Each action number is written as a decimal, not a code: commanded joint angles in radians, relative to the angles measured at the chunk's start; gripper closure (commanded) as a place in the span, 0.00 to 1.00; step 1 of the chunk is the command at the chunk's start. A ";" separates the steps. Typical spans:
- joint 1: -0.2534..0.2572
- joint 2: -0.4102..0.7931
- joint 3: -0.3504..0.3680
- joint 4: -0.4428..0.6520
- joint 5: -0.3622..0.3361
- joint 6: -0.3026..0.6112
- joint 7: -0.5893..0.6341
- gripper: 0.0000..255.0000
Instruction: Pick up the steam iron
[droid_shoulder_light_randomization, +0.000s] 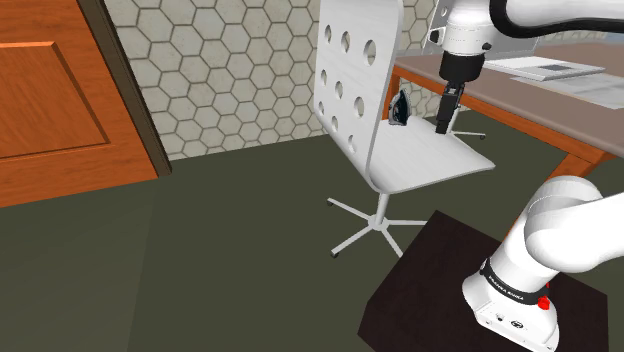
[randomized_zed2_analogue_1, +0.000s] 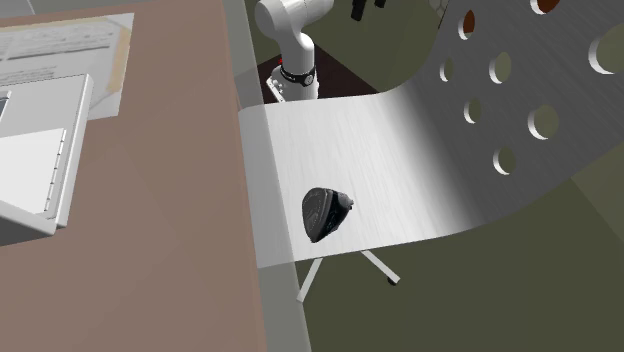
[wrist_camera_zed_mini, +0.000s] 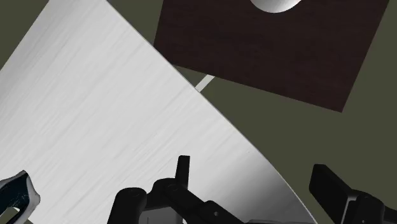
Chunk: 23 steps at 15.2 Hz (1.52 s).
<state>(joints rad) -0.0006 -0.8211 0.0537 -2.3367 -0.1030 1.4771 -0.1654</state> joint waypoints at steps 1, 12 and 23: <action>0.000 0.000 0.000 0.000 0.000 0.000 0.000 0.00; 0.008 0.144 -0.264 0.015 -0.188 0.248 -0.413 0.00; 0.075 0.460 -0.515 0.221 -0.184 0.489 -0.833 0.00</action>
<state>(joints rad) 0.0656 -0.3985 -0.4368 -2.1382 -0.2970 1.9393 -0.9526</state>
